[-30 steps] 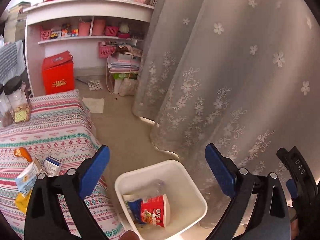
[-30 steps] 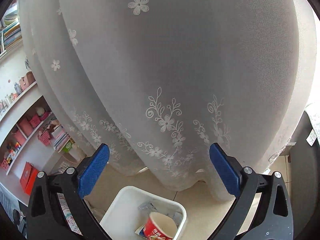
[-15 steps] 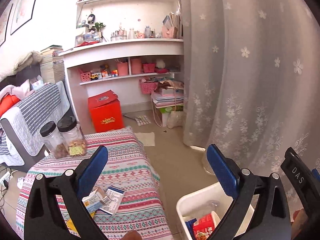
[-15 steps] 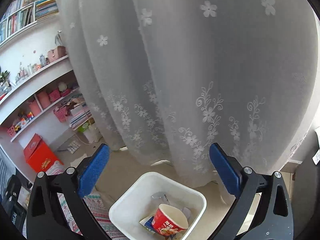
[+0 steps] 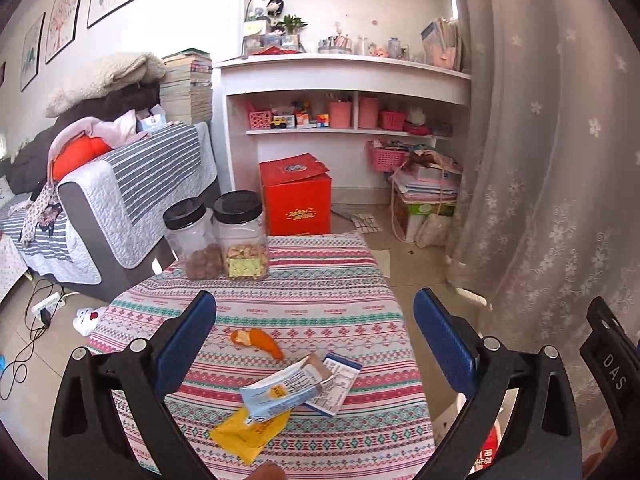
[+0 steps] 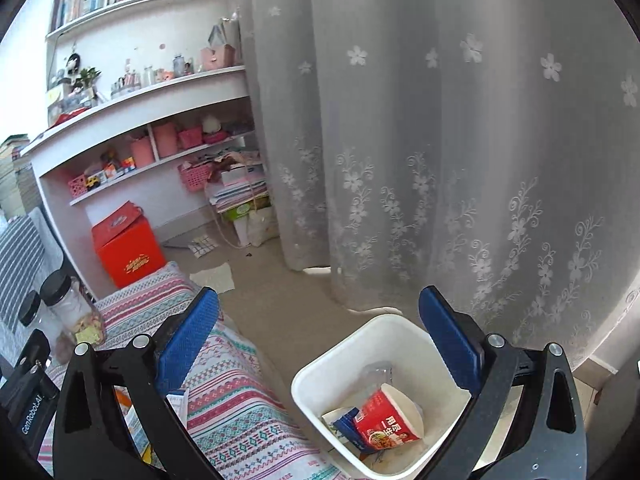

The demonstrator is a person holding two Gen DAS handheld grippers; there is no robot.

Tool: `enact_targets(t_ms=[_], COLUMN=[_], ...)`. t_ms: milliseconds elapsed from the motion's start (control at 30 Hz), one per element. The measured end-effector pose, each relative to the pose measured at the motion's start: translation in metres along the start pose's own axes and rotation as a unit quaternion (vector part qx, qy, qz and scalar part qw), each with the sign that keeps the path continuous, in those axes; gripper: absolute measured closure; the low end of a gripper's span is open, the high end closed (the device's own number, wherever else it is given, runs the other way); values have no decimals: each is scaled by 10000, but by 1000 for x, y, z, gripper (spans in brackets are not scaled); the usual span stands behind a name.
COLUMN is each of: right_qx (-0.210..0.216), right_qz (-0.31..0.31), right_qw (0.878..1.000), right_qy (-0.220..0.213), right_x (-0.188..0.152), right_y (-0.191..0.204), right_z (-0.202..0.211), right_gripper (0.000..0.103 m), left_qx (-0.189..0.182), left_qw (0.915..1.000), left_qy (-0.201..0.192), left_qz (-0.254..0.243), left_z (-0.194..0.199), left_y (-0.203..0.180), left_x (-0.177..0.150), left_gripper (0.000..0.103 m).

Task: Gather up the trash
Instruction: 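Move both grippers back from the bin to the table, then grasp the orange peel with the left gripper while the right grasps the white snack packet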

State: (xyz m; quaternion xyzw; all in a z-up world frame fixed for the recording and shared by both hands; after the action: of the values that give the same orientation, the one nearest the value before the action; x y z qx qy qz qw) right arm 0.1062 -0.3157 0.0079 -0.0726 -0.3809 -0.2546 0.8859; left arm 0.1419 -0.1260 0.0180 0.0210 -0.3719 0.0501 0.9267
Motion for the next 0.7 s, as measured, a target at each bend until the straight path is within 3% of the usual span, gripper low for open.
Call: enact_targets(t_ms=[267, 433, 533, 600, 700], right_qx=[361, 612, 723, 831, 955], right_qz=[819, 843, 818, 737, 567], right_qw=[9953, 9928, 9910, 9895, 9876], right_qy=[368, 599, 777, 926, 1110], right_x=[-25, -28, -29, -28, -26], right_y=[70, 85, 87, 86, 82], right_z=[-3, -8, -13, -19, -25], right_gripper=[7, 7, 7, 7, 7], left_qx=[504, 642, 447, 250, -192], left_qw=[9977, 9922, 9835, 9713, 9545], left_qy=[429, 1071, 1743, 2358, 2938], left_qz=[166, 46, -179, -156, 479], left_z=[-37, -80, -119, -151, -192], left_y=[63, 95, 107, 114, 128], left_x=[-3, -2, 4, 7, 9], left_gripper=[7, 7, 7, 7, 7])
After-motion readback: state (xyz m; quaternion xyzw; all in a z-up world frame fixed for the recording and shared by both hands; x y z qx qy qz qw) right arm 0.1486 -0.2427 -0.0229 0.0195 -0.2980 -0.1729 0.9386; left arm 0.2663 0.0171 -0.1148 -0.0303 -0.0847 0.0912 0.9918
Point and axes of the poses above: each gripper's, at about its wrist camera, not at the fingertips, and z roughly against the way its jaws point, y to its left, x to its top, the point moved 3 cm from there along -z, roughly the way its jaws point, and after that the axes turned 15 degrees about y, right-handed, at the moved point
